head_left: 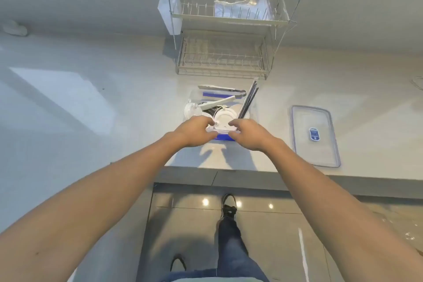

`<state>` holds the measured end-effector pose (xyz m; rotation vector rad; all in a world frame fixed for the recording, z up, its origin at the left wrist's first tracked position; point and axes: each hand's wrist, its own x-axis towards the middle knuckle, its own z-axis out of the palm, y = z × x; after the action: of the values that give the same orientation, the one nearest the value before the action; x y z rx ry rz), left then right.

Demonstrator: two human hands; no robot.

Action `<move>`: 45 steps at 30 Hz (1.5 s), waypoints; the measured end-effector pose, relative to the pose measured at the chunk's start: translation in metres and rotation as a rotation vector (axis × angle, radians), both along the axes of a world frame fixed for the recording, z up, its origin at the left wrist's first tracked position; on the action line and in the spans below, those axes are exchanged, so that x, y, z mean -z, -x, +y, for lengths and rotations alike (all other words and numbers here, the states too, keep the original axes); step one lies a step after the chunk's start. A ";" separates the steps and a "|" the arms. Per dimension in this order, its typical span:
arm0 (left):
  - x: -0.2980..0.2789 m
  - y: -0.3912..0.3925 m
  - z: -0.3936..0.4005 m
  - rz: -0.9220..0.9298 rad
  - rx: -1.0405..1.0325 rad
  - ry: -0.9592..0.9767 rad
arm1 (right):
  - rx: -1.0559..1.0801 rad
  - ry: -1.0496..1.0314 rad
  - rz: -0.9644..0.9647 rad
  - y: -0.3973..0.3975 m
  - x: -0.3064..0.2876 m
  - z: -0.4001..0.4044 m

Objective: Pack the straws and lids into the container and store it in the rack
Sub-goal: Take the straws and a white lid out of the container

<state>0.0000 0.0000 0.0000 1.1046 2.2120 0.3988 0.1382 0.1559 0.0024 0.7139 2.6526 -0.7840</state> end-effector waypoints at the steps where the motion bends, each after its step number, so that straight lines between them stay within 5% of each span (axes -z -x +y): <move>1: 0.001 0.001 0.009 -0.006 -0.023 -0.030 | 0.011 0.004 0.020 0.007 0.005 0.009; 14: 0.032 -0.005 0.074 -0.123 -0.089 0.206 | 0.618 0.240 0.021 0.073 0.055 0.077; 24: 0.040 0.022 0.096 -0.321 -0.279 -0.002 | 0.873 0.182 0.063 0.095 0.065 0.079; 31: 0.030 0.051 0.122 -0.740 -0.496 -0.272 | 0.750 0.427 0.414 0.091 0.062 0.070; 36: 0.024 0.071 0.128 -0.822 -0.491 -0.389 | 0.445 0.546 0.318 0.102 0.049 0.054; 45: 0.035 0.093 0.115 -0.749 -0.526 -0.440 | 0.338 0.384 0.203 0.109 0.044 0.040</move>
<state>-0.0926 0.1151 -0.0346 0.4123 1.7174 1.3312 0.0290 0.1957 -0.0417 1.0299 2.4601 -1.4781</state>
